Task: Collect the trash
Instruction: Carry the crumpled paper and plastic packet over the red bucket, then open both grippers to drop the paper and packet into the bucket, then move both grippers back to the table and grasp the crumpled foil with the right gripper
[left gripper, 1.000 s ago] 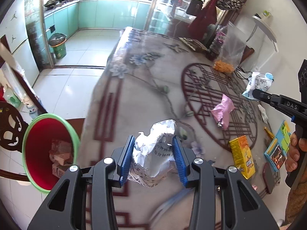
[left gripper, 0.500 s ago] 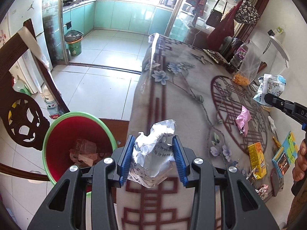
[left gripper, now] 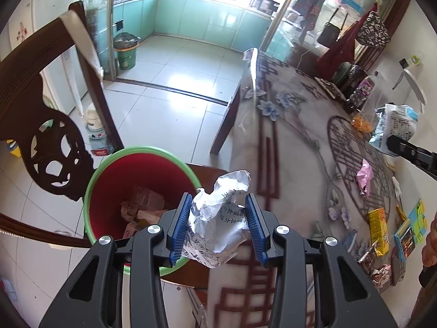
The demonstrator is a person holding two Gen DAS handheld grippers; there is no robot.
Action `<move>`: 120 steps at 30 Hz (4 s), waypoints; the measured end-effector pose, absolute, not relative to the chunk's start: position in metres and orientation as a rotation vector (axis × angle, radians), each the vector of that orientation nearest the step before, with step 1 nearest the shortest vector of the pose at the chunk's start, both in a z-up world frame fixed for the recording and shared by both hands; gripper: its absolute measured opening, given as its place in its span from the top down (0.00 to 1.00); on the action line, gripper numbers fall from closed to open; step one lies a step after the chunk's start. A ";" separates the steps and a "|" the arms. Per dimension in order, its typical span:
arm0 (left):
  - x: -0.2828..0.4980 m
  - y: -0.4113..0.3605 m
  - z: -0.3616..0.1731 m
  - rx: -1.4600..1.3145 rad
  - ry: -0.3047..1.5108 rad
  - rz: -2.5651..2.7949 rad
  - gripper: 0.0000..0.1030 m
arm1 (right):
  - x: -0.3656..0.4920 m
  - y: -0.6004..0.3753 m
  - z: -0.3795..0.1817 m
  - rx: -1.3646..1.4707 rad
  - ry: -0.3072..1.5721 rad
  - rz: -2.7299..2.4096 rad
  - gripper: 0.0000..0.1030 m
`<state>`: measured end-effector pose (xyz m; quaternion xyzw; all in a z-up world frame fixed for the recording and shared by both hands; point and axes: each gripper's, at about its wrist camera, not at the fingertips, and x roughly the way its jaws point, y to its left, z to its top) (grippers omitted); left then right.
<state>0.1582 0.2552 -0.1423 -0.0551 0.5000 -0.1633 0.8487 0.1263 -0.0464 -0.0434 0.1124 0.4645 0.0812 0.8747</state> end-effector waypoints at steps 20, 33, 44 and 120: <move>0.175 0.290 -0.164 -0.142 1.098 -0.268 0.63 | 0.142 0.031 -0.066 0.168 1.055 0.323 0.95; 0.188 0.317 -0.178 -0.150 1.118 -0.204 0.63 | 0.161 0.080 -0.089 0.119 1.134 0.428 0.95; 0.198 0.349 -0.197 -0.194 1.159 -0.128 0.62 | 0.174 0.122 -0.110 0.045 1.203 0.534 0.95; -0.009 -0.068 -0.144 0.175 1.126 -0.714 0.27 | -0.120 -0.257 -0.176 0.295 1.368 0.171 0.61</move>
